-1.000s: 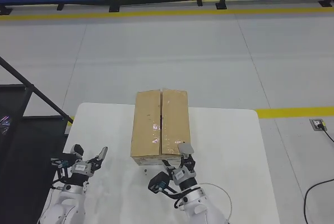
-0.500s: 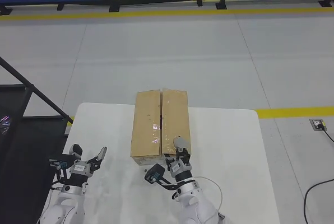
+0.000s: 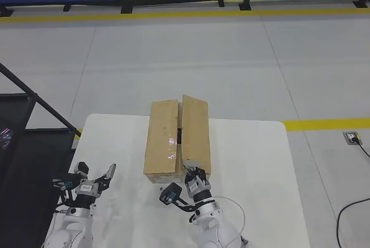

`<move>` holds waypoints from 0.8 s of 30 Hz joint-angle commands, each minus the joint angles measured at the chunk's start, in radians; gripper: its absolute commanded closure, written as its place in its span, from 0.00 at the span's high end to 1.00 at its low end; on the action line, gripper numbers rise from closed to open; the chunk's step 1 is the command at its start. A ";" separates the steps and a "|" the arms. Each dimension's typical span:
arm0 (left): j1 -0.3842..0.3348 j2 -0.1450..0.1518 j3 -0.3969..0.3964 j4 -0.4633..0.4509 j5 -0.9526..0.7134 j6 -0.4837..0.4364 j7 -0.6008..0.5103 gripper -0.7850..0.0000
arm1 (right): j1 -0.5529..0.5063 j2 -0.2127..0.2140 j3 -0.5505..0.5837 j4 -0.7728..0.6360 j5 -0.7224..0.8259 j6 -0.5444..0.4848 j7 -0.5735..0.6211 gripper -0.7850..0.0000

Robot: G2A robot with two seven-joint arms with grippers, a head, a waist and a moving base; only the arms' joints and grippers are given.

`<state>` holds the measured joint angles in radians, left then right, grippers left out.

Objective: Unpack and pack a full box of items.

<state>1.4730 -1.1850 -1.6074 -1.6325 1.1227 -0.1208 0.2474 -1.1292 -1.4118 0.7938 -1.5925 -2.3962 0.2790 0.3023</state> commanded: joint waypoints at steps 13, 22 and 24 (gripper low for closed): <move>-0.010 0.000 -0.018 0.023 0.030 -0.001 -0.021 1.00 | -0.147 0.018 0.076 -0.100 0.046 -0.048 -0.170 0.00; 0.001 0.007 0.000 0.027 0.134 -0.103 -0.032 1.00 | -0.238 0.033 0.112 -0.177 0.033 -0.085 -0.267 0.00; 0.010 0.010 0.003 0.027 0.154 -0.163 -0.017 1.00 | -0.254 0.036 0.117 -0.191 0.027 -0.094 -0.280 0.00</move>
<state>1.4781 -1.1765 -1.6050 -1.6056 1.2668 -0.2487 0.2217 -1.3765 -1.3773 0.9088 -1.7778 -2.3663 0.1887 0.0273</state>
